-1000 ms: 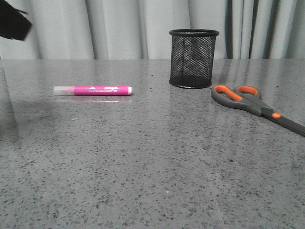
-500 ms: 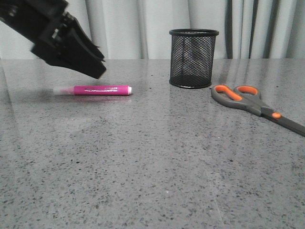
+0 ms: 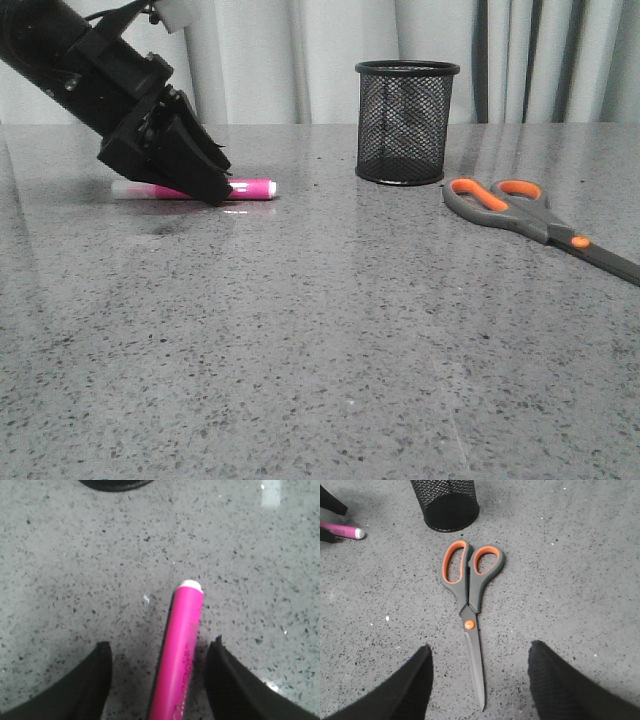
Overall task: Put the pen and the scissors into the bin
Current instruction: 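Close the left gripper on the pink highlighter and lift it, then carry the highlighter over the mesh cup with the left gripper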
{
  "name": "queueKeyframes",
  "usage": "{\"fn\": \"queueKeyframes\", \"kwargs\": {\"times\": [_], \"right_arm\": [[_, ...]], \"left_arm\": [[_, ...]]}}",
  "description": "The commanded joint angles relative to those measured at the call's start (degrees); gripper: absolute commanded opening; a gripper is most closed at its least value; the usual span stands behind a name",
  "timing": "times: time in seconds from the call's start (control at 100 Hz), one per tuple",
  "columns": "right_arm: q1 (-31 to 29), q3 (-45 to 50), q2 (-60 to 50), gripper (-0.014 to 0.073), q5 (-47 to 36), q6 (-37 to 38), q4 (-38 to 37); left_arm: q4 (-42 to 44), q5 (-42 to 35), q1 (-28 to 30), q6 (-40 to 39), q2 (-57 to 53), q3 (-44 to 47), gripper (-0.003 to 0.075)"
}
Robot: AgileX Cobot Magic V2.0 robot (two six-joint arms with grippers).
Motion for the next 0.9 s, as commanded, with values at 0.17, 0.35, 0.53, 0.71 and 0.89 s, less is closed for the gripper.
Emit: {"fn": "queueKeyframes", "kwargs": {"times": [0.17, 0.35, 0.53, 0.71, 0.89], "right_arm": [[0.11, -2.02, 0.41, 0.0381, -2.89, -0.78, 0.98], [0.11, -2.02, 0.41, 0.0381, -2.89, -0.78, 0.98], [0.11, -2.02, 0.41, 0.0381, -2.76, -0.78, 0.98], [0.11, -2.02, 0.41, 0.0381, -2.63, -0.78, 0.98], [0.11, -2.02, 0.41, 0.0381, -2.52, -0.78, 0.98]], "left_arm": [[1.31, 0.51, -0.42, -1.07, -2.38, -1.61, 0.0307], [5.06, 1.34, -0.42, -7.92, -2.38, -1.61, 0.0075], [5.62, 7.05, -0.42, -11.02, -2.49, -3.47, -0.0019], [4.07, 14.36, -1.53, -15.93, -4.19, -10.28, -0.0019], [-5.4, 14.21, -5.05, -16.38, -8.53, -16.09, -0.0019]]}}
